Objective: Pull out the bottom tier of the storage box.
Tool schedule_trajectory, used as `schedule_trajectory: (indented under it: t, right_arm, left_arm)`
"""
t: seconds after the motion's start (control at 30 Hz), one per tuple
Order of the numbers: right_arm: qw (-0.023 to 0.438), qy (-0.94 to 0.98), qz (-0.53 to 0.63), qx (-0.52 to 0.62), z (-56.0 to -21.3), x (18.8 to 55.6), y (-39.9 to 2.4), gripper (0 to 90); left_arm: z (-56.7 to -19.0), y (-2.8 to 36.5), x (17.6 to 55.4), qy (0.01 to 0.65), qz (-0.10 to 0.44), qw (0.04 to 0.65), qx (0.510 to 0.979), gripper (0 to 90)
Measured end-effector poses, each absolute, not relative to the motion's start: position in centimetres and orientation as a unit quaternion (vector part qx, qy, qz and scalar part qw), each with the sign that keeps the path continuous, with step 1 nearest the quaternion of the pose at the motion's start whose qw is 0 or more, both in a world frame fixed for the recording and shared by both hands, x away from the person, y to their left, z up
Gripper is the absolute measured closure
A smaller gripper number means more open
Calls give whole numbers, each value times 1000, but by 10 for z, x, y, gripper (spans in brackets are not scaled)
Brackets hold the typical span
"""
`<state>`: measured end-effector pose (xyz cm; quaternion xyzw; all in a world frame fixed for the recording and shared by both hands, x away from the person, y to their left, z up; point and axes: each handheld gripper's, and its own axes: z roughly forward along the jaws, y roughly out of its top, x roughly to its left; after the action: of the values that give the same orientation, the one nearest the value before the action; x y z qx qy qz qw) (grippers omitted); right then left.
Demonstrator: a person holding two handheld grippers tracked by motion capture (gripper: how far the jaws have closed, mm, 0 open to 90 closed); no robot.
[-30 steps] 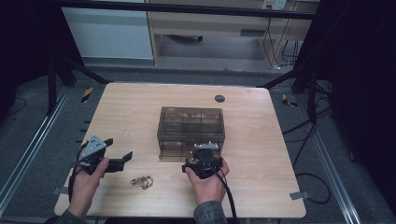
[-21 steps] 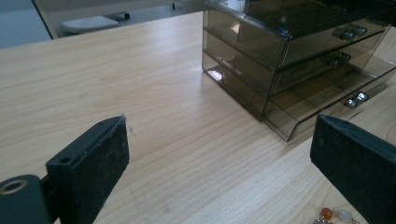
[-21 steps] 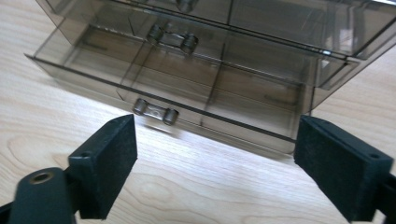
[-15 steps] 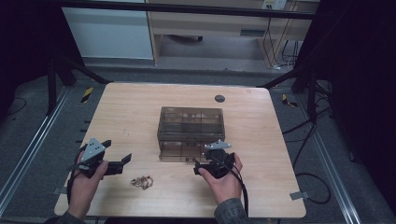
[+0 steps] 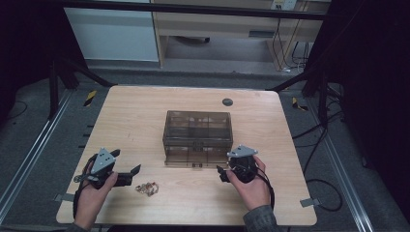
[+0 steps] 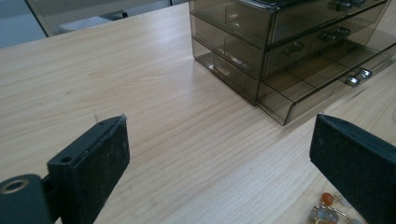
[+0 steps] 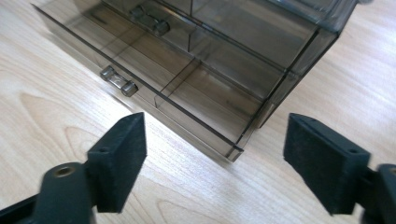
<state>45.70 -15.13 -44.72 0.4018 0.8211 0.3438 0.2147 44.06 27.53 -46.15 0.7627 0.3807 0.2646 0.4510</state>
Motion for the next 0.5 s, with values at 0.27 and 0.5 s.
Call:
schedule_trajectory:
  t: [0.27, 0.5]
  right_arm:
    - [254, 797, 387, 388, -482, 449, -165, 267]
    - [257, 814, 389, 347, -472, 448, -170, 339]
  left_arm:
    - [-462, 276, 444, 375, 261, 464, 759, 58]
    - [-461, 262, 442, 343, 252, 467, 775, 46]
